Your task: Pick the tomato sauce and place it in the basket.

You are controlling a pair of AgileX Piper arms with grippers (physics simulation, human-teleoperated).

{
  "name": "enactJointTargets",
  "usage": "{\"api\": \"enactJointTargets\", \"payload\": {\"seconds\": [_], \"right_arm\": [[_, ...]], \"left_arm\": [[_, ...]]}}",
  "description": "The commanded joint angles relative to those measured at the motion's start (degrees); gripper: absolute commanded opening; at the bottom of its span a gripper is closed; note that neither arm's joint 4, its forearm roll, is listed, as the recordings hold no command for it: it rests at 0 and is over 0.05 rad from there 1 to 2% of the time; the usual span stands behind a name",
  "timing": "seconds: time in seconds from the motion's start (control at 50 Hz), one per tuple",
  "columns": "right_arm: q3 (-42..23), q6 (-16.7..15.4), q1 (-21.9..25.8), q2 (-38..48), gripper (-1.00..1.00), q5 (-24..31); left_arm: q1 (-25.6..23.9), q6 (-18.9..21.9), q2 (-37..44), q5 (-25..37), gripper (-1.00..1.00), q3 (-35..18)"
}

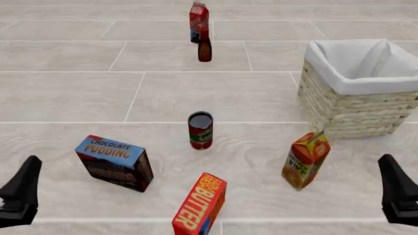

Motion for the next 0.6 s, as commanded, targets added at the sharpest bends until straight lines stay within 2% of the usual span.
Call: {"api": "enactJointTargets", "payload": {"seconds": [0.02, 0.22, 0.38, 0.52, 0.6], "right_arm": [[-1.97, -1.65, -0.26, -0.25, 1.00, 1.79], [-1.48, -2.63, 1.44, -0.23, 1.00, 1.67], [-3.20, -3.37, 2.27, -0.11, 1.00, 3.98], [-2.58, -3.45, 2.79, 1.96, 1.00, 1.77], [-4.18, -3.30, 4.71, 4.98, 1.00, -0.19]], "left_arm": [[0.00, 0.00, 0.00, 0.00, 1.00, 0.00], [0.00, 0.00, 0.00, 0.00, 1.00, 0.00], [0.00, 0.00, 0.00, 0.00, 1.00, 0.00], [0.00, 0.00, 0.00, 0.00, 1.00, 0.00], [0.00, 0.00, 0.00, 0.00, 1.00, 0.00]]}}
